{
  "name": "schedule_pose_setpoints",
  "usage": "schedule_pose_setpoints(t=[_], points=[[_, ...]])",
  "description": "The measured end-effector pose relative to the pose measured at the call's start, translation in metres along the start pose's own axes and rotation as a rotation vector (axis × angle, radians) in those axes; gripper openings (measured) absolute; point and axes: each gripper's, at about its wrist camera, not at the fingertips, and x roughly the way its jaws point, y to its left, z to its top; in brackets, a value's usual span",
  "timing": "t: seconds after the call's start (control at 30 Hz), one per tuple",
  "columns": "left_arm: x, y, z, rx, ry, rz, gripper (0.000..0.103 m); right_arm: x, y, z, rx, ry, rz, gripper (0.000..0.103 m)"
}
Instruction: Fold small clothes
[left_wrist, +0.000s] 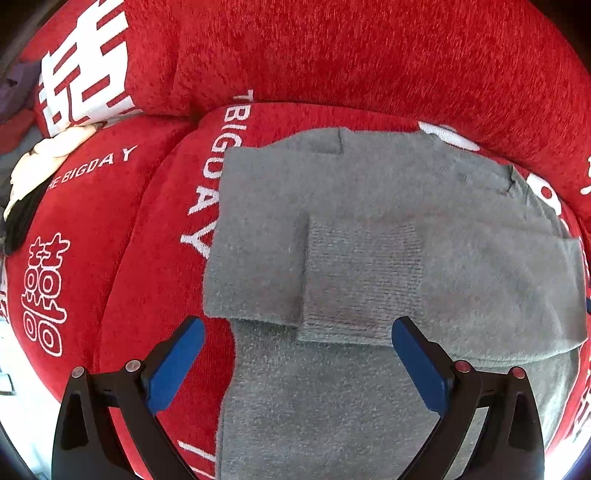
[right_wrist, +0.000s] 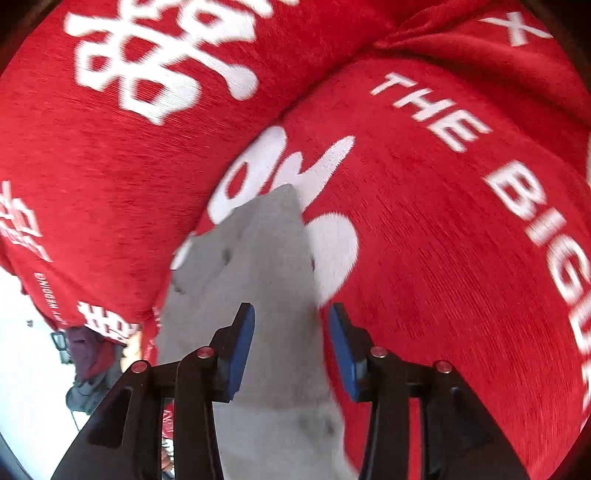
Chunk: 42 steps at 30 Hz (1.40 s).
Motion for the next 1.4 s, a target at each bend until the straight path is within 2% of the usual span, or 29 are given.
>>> schedule_pose_setpoints(t=[0.03, 0.07, 0.1, 0.23, 0.3, 0.4, 0.5, 0.57, 0.67, 0.77, 0.87, 1.03, 1.13, 1.27, 1.37, 1.4], points=[[-0.001, -0.001, 0.0, 0.0, -0.002, 0.0, 0.102, 0.006, -0.001, 0.003, -0.005, 0.017, -0.004, 0.043], [-0.002, -0.002, 0.0, 0.001, -0.003, 0.001, 0.102, 0.011, 0.001, 0.006, -0.016, 0.028, -0.01, 0.019], [-0.003, -0.003, 0.0, 0.003, -0.006, 0.001, 0.102, 0.014, 0.004, 0.008, -0.034, 0.037, -0.026, 0.008], [-0.005, -0.005, 0.0, 0.011, -0.009, -0.002, 0.102, 0.008, 0.014, 0.007, -0.122, 0.019, -0.082, 0.008], [-0.002, -0.004, 0.0, 0.013, -0.002, 0.008, 0.102, 0.011, 0.001, 0.008, -0.108, 0.035, -0.116, 0.008], [-0.004, 0.002, 0.001, 0.009, -0.006, 0.008, 0.102, 0.008, -0.007, 0.007, -0.089, 0.004, -0.098, 0.008], [-0.009, 0.015, 0.001, 0.002, -0.013, 0.008, 0.102, 0.002, -0.006, 0.004, -0.055, -0.016, -0.118, 0.015], [-0.013, 0.025, 0.0, -0.008, -0.017, 0.006, 0.102, -0.01, -0.005, -0.001, -0.034, -0.026, -0.151, 0.023], [-0.017, 0.042, -0.003, -0.02, -0.019, 0.009, 0.102, -0.021, 0.016, -0.013, -0.087, -0.035, -0.158, 0.028], [-0.017, 0.058, -0.008, -0.037, -0.019, 0.014, 0.102, -0.019, 0.046, -0.035, -0.162, 0.015, -0.124, 0.037], [-0.017, 0.076, -0.014, -0.066, -0.015, 0.014, 0.102, 0.008, 0.087, -0.064, -0.229, 0.124, -0.04, 0.037], [-0.02, 0.115, -0.024, -0.142, -0.009, 0.013, 0.102, 0.097, 0.168, -0.139, -0.254, 0.372, 0.199, 0.037], [-0.023, 0.137, -0.033, -0.17, -0.009, 0.019, 0.102, 0.15, 0.199, -0.178, -0.222, 0.452, 0.257, 0.037], [-0.025, 0.164, -0.05, -0.195, 0.005, 0.022, 0.102, 0.21, 0.227, -0.208, -0.201, 0.442, 0.253, 0.037], [-0.025, 0.18, -0.064, -0.222, 0.023, 0.011, 0.102, 0.229, 0.233, -0.211, -0.2, 0.399, 0.2, 0.037], [-0.025, 0.184, -0.066, -0.227, 0.025, 0.007, 0.102, 0.232, 0.233, -0.207, -0.184, 0.377, 0.197, 0.034]])
